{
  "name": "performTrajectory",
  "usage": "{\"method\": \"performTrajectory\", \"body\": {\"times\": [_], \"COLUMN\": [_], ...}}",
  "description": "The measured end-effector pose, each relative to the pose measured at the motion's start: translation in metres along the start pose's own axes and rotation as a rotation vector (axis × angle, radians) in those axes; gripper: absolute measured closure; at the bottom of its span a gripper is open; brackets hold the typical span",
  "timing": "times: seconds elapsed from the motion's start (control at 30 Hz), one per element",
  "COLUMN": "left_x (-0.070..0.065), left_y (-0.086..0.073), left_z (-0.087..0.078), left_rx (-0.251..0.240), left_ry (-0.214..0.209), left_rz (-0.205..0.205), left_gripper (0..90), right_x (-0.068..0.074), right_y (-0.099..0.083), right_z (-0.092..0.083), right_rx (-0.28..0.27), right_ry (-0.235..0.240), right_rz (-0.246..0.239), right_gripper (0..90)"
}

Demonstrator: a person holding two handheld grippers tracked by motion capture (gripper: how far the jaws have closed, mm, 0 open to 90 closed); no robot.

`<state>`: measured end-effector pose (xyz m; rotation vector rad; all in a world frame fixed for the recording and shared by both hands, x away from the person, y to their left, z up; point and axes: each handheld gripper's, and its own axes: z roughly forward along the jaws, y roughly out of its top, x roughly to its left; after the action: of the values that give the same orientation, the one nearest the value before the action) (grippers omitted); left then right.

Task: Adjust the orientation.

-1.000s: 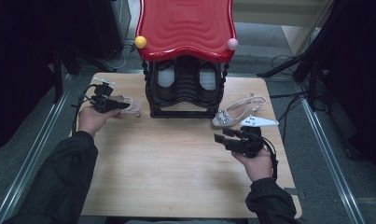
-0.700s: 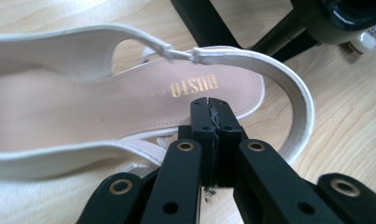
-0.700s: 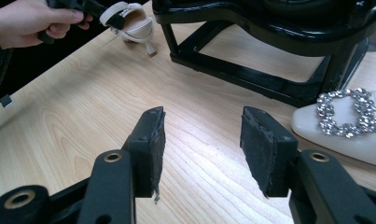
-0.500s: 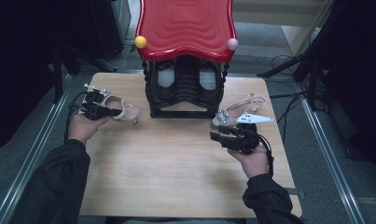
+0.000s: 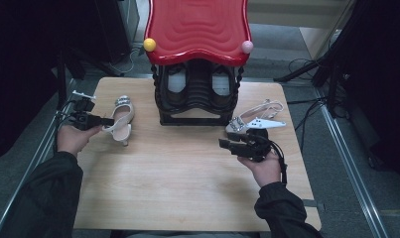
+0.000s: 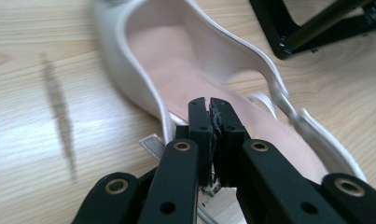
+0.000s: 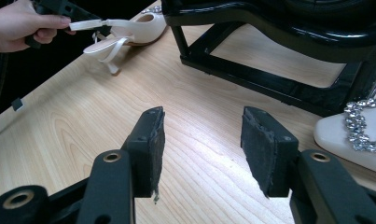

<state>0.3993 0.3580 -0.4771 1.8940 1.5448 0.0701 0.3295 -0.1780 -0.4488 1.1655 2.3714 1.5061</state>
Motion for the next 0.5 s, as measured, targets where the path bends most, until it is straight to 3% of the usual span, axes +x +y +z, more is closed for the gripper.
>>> {"method": "performTrajectory", "body": {"times": [0.23, 0.33, 0.43, 0.5], "left_x": [-0.005, -0.007, -0.008, -0.006], "left_y": [0.003, 0.006, 0.01, 0.011], "left_z": [-0.006, -0.01, -0.013, -0.012], "left_rx": [-0.027, -0.067, -0.106, -0.105], "left_ry": [-0.001, 0.002, 0.027, 0.049], "left_rz": [0.008, 0.0, -0.019, -0.022], "left_gripper": [83.2, 75.2, 67.3, 63.3], "right_x": [0.0, 0.0, -0.001, -0.001], "right_y": [0.001, 0.001, 0.001, 0.001], "right_z": [0.003, 0.003, 0.003, 0.003], "right_rx": [0.005, 0.009, 0.009, 0.006], "right_ry": [-0.001, -0.004, -0.01, -0.012], "right_rz": [0.002, 0.003, 0.003, -0.002], "right_gripper": [50.6, 50.6, 50.6, 50.6]}}
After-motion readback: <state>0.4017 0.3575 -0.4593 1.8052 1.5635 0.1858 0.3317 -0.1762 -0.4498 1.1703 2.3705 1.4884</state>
